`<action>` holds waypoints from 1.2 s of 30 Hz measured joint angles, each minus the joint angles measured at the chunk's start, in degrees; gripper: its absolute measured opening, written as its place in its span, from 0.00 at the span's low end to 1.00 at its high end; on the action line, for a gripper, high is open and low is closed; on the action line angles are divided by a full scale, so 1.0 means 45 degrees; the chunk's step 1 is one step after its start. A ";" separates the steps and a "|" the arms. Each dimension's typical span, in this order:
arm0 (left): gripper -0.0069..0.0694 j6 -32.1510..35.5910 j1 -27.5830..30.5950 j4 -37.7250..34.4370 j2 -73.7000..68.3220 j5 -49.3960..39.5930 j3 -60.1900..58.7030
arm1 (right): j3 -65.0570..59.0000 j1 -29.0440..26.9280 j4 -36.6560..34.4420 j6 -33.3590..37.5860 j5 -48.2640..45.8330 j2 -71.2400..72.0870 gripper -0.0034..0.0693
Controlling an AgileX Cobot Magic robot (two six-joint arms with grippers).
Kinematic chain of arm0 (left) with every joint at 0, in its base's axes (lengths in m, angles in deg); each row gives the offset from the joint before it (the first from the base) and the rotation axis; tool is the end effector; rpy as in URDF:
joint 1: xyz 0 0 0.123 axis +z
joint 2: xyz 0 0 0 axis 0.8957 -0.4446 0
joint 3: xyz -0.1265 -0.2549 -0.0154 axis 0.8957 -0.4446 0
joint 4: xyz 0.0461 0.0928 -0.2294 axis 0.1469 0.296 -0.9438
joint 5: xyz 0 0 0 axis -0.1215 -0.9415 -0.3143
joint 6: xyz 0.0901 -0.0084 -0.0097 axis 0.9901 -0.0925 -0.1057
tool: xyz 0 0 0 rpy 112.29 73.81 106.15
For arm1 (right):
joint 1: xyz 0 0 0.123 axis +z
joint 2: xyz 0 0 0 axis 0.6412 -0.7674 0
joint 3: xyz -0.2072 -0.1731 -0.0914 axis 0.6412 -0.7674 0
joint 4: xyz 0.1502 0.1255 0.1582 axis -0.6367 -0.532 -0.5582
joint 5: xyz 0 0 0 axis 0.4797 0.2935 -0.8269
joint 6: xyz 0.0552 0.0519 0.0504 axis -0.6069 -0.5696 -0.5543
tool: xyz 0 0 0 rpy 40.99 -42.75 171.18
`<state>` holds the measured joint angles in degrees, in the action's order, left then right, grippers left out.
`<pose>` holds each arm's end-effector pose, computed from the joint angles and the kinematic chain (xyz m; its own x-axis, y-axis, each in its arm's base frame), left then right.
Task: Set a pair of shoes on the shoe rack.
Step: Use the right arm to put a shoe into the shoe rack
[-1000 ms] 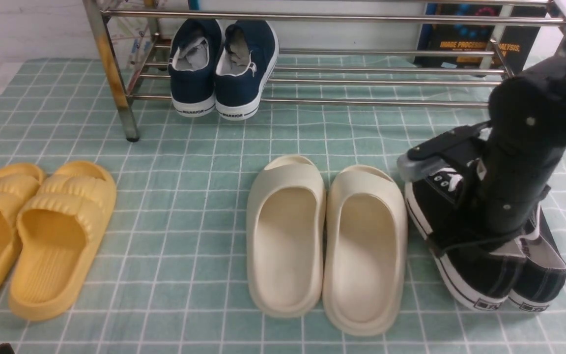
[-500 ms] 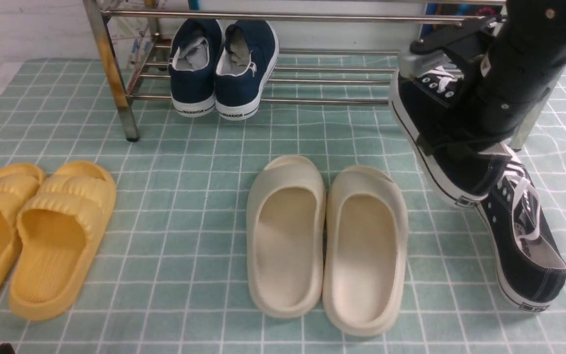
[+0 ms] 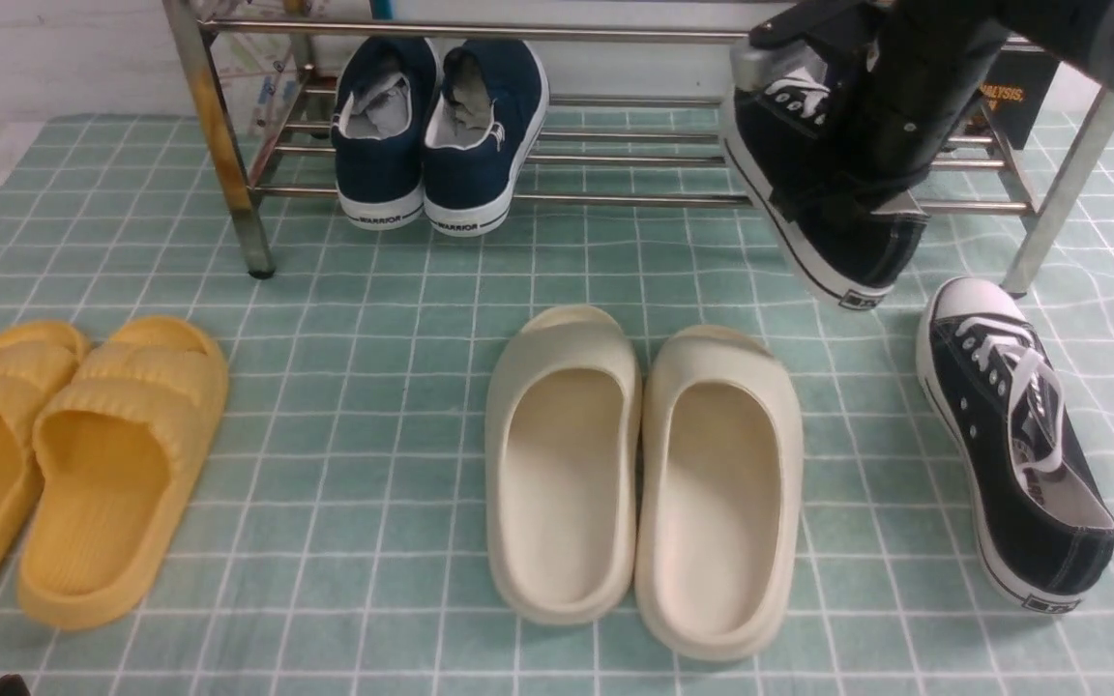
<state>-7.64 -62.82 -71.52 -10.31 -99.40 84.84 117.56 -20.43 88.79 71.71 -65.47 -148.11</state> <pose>0.0524 0.0009 0.1690 -0.3032 -0.1886 -0.9341 -0.0736 0.9819 -0.1744 0.4435 0.1511 0.2978 -0.7718 -0.4893 -0.4061 -0.4777 0.8677 -0.1375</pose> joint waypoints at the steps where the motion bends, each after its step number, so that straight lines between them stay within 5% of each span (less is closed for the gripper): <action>1: 0.21 0.0000 0.0000 0.0000 0.0000 0.0000 0.0000 | 0.0347 0.0000 0.0000 0.0049 -0.0017 -0.0235 0.06; 8: 0.22 0.0000 0.0000 0.0000 0.0000 0.0000 0.0000 | 0.2651 0.0000 0.0054 0.0038 0.0215 -0.1867 0.06; 24: 0.24 0.0000 0.0000 0.0000 0.0000 0.0000 0.0000 | 0.2920 -0.0128 -0.0381 -0.0604 0.1265 -0.2328 0.09; 28: 0.24 0.0000 0.0000 0.0000 0.0000 0.0000 0.0000 | 0.2986 -0.0128 -0.0167 -0.0604 0.1474 -0.2304 0.18; 36: 0.26 0.0000 0.0000 0.0000 0.0000 0.0000 0.0000 | 0.2986 -0.0251 0.0594 -0.0592 0.0054 -0.1822 0.52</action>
<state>-7.64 -62.82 -71.52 -10.31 -99.40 84.84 131.00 -21.56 91.46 69.05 -65.22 -156.31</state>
